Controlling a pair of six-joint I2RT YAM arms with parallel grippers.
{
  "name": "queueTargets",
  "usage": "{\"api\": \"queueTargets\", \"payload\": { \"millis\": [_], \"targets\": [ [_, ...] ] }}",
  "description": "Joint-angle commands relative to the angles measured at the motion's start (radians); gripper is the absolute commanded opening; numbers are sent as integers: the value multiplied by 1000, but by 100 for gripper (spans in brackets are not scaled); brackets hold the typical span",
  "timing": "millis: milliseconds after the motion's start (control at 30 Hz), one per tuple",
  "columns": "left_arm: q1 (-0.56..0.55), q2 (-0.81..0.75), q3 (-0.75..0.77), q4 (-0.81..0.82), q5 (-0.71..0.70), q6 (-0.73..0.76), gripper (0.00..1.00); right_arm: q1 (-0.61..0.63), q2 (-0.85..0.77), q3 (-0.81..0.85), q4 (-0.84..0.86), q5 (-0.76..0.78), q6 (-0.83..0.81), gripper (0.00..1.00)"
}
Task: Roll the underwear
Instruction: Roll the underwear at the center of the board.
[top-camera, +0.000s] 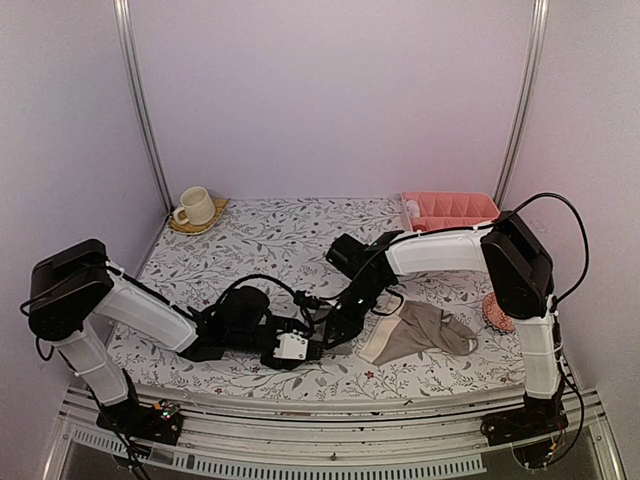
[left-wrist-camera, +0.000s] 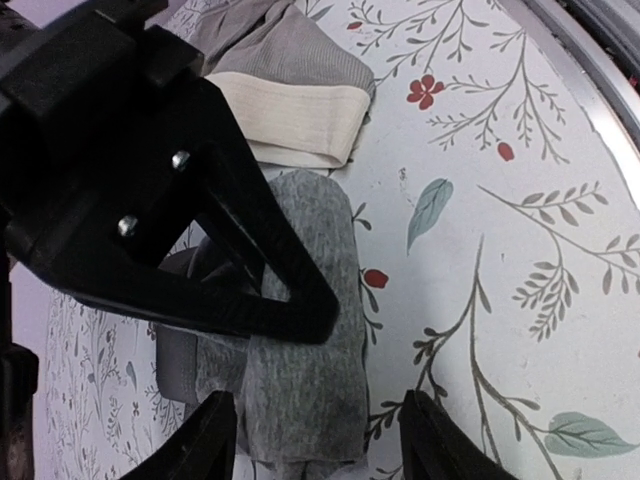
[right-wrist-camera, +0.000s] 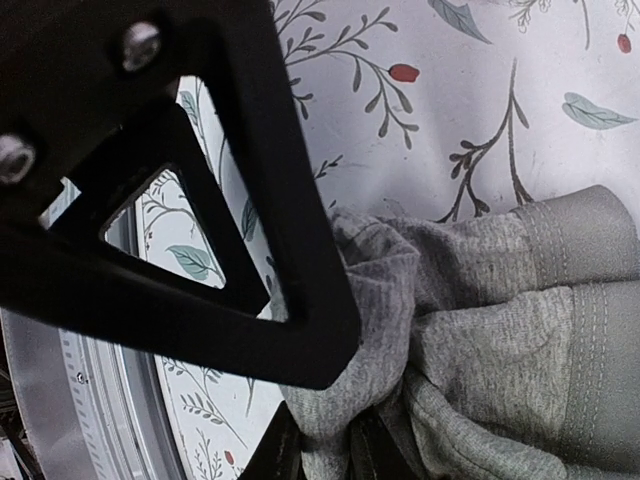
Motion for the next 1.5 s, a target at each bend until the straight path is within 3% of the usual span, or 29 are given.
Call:
{"api": "queueTargets", "payload": {
  "millis": [0, 100, 200, 367, 433, 500, 1033, 1233, 1467],
  "targets": [
    [-28, 46, -6, 32, -45, 19, 58, -2, 46, 15, -19, -23, -1, 15],
    [-35, 64, -6, 44, -70, 24, 58, -4, 48, 16, -18, -23, -3, 15],
    [-38, 78, -5, 50, -79, 27, 45, -6, 49, 14, -16, -23, -3, 15],
    [-45, 108, 6, 51, -108, 25, 36, -8, 50, 10, -11, -23, -3, 16],
    [-47, 119, 14, 44, -122, 22, 23, -10, 44, 5, -6, -20, -2, 17],
    [-49, 129, 27, 15, -124, 20, 0, -10, 32, -8, 7, -6, 2, 20],
    [1, 173, 265, -475, 67, -122, 0, -16, -401, -378, 265, 200, 103, 51],
    [41, 216, 398, -641, 145, -193, 0, -2, -588, -568, 412, 370, 134, 59],
    [84, 326, 578, -850, 233, -263, 0, 143, -732, -769, 612, 631, 35, 65]
  ]
}}
